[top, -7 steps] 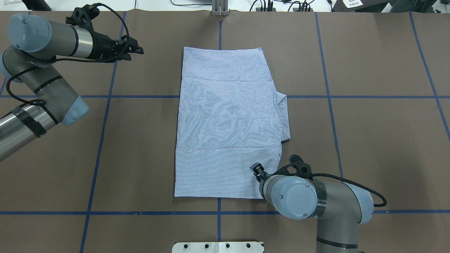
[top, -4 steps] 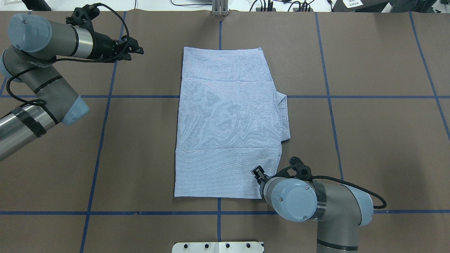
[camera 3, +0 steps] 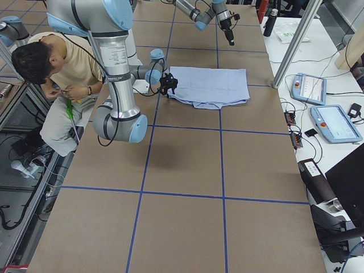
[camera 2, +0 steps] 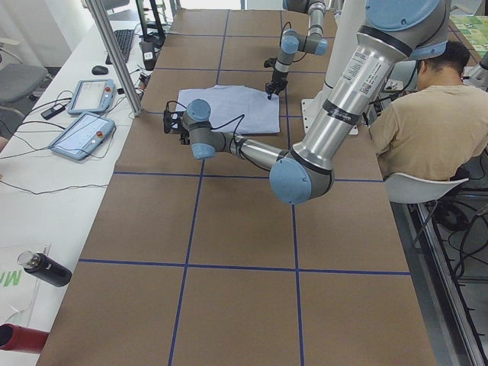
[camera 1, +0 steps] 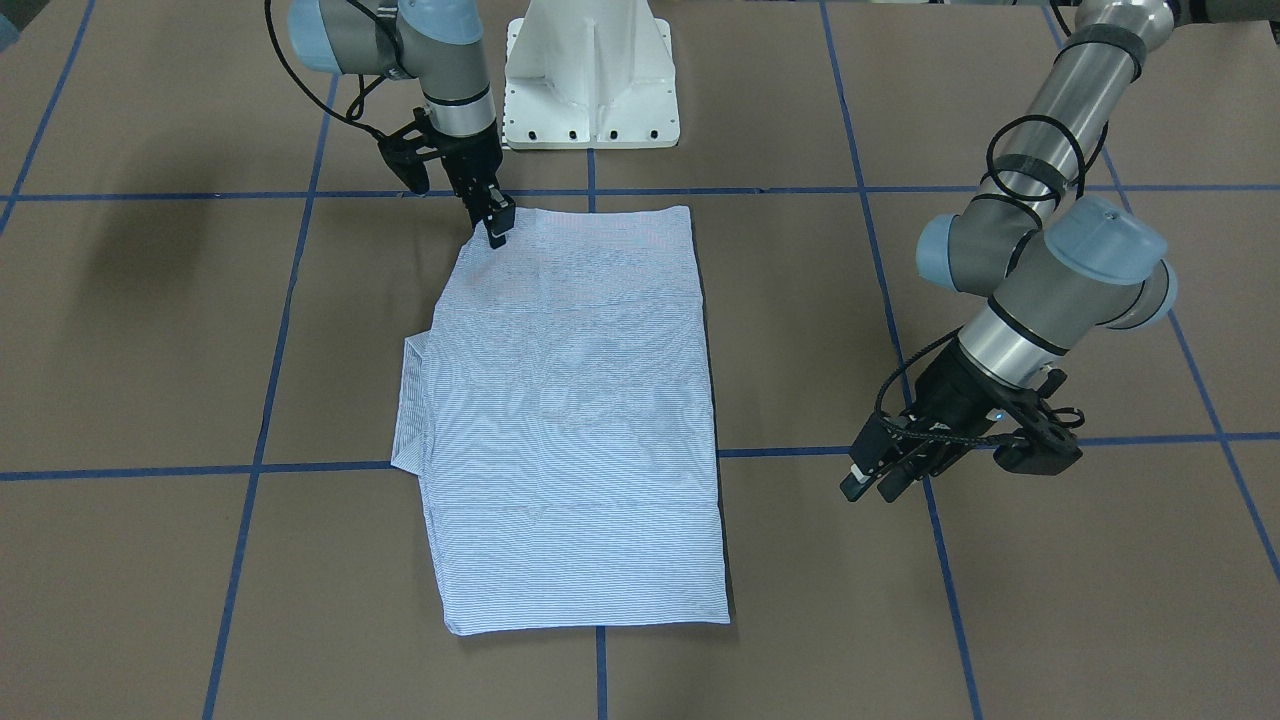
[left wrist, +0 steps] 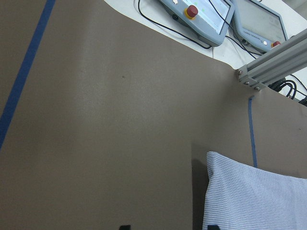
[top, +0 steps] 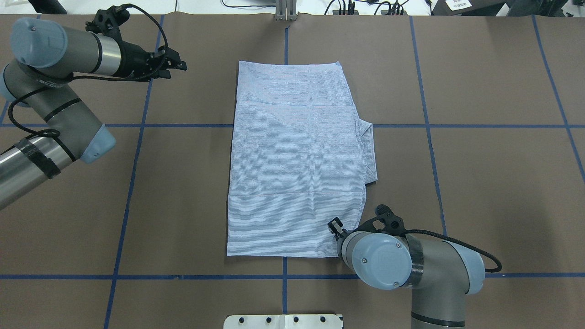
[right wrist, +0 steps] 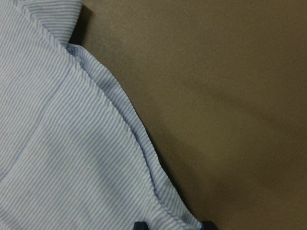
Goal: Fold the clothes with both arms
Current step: 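Lower the right gripper to the shirt corner nearest the robot, then move the left gripper to the other near corner of the shirt, then grasp both near corners of the shirt with both grippers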
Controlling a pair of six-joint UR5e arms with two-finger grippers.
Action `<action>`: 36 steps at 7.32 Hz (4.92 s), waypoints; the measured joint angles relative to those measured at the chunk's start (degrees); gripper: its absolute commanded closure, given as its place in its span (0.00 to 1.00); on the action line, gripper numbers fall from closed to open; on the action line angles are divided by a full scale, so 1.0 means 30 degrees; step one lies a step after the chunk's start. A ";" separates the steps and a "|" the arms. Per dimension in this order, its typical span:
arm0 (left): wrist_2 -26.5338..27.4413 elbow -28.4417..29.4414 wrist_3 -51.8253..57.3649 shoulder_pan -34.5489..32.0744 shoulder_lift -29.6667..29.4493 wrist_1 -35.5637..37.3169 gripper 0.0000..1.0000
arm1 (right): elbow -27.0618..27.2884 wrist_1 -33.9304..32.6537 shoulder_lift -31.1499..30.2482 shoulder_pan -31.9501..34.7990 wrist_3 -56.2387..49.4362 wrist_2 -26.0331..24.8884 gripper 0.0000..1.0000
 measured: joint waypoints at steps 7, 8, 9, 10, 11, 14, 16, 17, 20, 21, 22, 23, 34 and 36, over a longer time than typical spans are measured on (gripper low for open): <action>0.0015 -0.1391 -0.0984 -0.0028 0.0769 0.0000 0.31 | 0.0992 -0.0186 -0.0053 0.0145 0.0004 0.0076 1.00; 0.0115 -0.2456 -0.2169 0.0089 0.1527 -0.0043 0.32 | 0.1076 -0.0198 -0.0120 0.0154 0.0000 0.0112 1.00; 0.0289 -0.4041 -0.3877 0.0511 0.2585 -0.0104 0.32 | 0.1188 -0.0202 -0.0265 0.0157 -0.0013 0.0165 1.00; 0.0506 -0.6134 -0.5671 0.1371 0.3900 -0.0109 0.32 | 0.1259 -0.0204 -0.0376 0.0167 -0.0035 0.0215 1.00; 0.1271 -0.8165 -0.7281 0.2769 0.5227 -0.0089 0.31 | 0.1277 -0.0205 -0.0423 0.0171 -0.0070 0.0253 1.00; 0.6127 -1.0882 -1.0328 0.8544 0.7430 -0.0002 0.15 | 0.1282 -0.0179 -0.0469 0.0175 -0.0234 0.0312 1.00; 0.7400 -1.0906 -1.0703 1.0847 0.7586 0.0080 0.00 | 0.1296 -0.0195 -0.0483 0.0175 -0.0280 0.0342 1.00; 0.8130 -1.0827 -1.0758 1.1903 0.7564 0.0129 0.01 | 0.1311 -0.0202 -0.0495 0.0175 -0.0285 0.0349 1.00; 0.8635 -1.0572 -1.1362 1.3403 0.7383 0.0193 0.14 | 0.1330 -0.0193 -0.0503 0.0175 -0.0287 0.0353 1.00; 0.8661 -1.0436 -1.1465 1.3631 0.7375 0.0200 0.15 | 0.1331 -0.0197 -0.0504 0.0175 -0.0288 0.0353 1.00; 0.8691 -1.0276 -1.1504 1.3830 0.7277 0.0267 0.19 | 0.1331 -0.0202 -0.0505 0.0175 -0.0288 0.0353 1.00; 0.8699 -1.0160 -1.1517 1.3952 0.7059 0.0472 0.22 | 0.1331 -0.0204 -0.0504 0.0176 -0.0288 0.0353 1.00; 0.8803 -0.9608 -1.1692 1.4361 0.6164 0.1210 1.00 | 0.1433 -0.0199 -0.0529 0.0175 -0.0259 0.0326 1.00; 0.8835 -1.0115 -1.1745 1.4302 0.6331 0.1209 1.00 | 0.1640 -0.0180 -0.0623 0.0176 -0.0234 0.0318 1.00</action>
